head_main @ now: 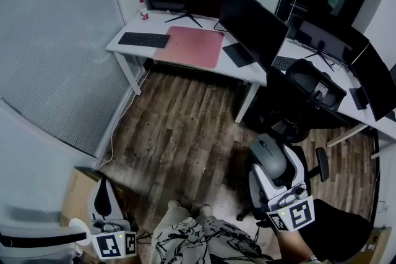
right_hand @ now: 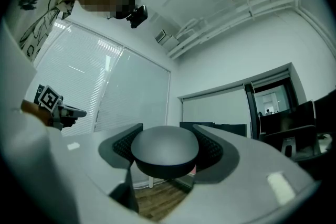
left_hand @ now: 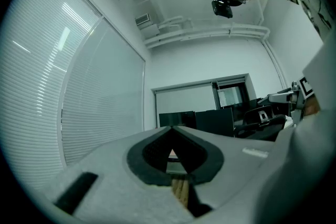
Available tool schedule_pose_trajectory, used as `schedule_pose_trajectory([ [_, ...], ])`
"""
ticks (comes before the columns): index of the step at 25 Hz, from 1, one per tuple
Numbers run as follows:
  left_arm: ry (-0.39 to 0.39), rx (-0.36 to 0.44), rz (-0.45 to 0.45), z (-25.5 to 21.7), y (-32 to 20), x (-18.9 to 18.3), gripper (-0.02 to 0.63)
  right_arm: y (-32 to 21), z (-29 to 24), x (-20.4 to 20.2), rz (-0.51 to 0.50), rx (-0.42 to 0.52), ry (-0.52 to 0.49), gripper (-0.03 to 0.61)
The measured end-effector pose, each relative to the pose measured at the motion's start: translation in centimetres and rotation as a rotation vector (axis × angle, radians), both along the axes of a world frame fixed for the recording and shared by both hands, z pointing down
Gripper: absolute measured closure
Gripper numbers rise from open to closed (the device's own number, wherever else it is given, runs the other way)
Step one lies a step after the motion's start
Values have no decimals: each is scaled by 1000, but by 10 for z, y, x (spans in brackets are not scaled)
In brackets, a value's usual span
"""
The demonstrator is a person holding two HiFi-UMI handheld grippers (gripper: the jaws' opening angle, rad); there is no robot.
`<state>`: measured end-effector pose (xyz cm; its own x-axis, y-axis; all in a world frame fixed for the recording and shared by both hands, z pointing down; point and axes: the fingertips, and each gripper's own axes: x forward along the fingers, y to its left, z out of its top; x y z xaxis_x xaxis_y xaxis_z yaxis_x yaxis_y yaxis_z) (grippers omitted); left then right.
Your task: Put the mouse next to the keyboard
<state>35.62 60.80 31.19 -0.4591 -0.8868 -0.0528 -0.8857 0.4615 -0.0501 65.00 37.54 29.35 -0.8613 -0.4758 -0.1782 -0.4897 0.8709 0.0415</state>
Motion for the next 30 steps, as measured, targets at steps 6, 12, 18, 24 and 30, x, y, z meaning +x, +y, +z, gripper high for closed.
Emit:
schedule_pose_trajectory([
  [6,3,-2,8,4,-15,-13,623,-10,5,-18,-16,-4,13,272],
  [12,4,-7,15,10,-32,-55,623,-24,9,-54,-1,-12,13,272],
  [18,8,-1,30,13,-53,-100,623,-41,8,-95,20,-7,16,272],
  [24,3,7,45,9,-76,-141,623,-62,4,-133,39,-3,9,272],
  [30,6,5,59,6,-93,-178,623,-75,-1,-172,46,0,12,272],
])
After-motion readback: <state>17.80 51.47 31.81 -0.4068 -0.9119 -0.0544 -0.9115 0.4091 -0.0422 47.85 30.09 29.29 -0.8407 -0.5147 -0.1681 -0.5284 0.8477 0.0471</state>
